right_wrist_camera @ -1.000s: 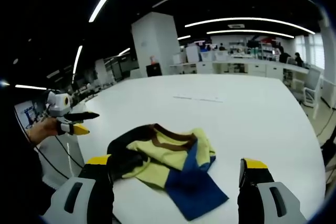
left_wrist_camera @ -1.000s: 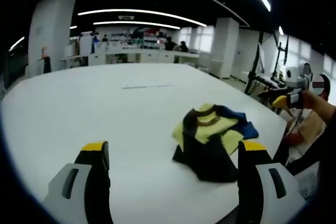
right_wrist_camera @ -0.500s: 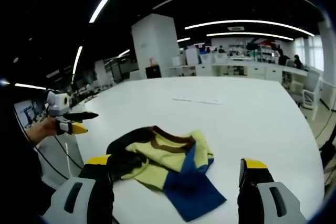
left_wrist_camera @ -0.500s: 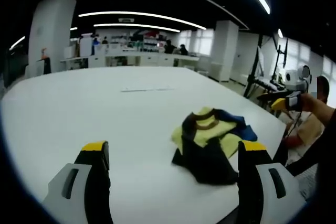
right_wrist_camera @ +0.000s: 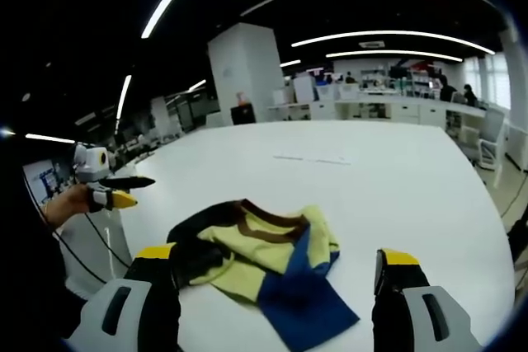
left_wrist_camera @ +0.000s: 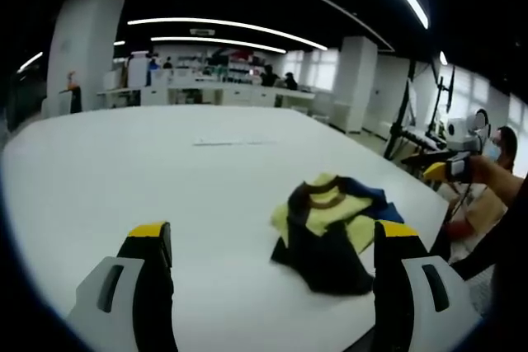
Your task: Fold the garment on the visible template until the final outline fits inside the template.
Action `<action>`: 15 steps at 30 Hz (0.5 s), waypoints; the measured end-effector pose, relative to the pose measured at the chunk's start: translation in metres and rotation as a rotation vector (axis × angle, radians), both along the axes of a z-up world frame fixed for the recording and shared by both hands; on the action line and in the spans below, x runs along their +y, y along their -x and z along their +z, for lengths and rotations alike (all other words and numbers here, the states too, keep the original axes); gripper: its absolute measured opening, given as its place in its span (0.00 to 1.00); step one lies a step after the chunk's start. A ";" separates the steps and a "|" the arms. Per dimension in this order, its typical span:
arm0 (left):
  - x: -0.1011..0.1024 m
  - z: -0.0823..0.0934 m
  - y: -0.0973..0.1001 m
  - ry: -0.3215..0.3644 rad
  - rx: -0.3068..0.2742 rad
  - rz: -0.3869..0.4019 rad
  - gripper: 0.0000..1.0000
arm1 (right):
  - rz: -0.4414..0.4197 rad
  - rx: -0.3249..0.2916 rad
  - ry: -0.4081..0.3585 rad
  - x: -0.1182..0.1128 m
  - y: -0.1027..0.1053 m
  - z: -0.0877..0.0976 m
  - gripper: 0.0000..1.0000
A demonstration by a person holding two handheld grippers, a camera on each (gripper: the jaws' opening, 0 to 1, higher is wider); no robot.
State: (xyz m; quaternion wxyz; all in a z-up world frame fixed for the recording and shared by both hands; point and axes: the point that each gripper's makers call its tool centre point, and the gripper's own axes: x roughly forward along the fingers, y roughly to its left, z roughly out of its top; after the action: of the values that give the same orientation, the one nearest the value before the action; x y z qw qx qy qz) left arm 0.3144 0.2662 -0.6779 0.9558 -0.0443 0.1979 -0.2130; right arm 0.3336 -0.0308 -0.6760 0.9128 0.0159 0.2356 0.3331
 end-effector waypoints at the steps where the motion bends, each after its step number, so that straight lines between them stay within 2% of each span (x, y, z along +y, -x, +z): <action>1: -0.001 0.000 0.000 0.002 0.001 -0.004 0.99 | -0.001 0.000 0.000 0.000 0.000 0.000 0.96; 10: -0.011 0.003 -0.008 0.002 -0.010 -0.041 0.95 | -0.005 -0.007 0.001 -0.003 -0.004 -0.004 0.90; 15: -0.021 -0.005 -0.011 -0.017 0.015 -0.084 0.89 | 0.000 -0.008 0.016 -0.004 -0.009 -0.009 0.80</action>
State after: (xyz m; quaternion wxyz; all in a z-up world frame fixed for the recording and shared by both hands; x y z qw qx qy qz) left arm 0.3252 0.2457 -0.6830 0.9448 -0.0297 0.2086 -0.2508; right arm 0.3422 -0.0346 -0.6849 0.9138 0.0072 0.2347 0.3314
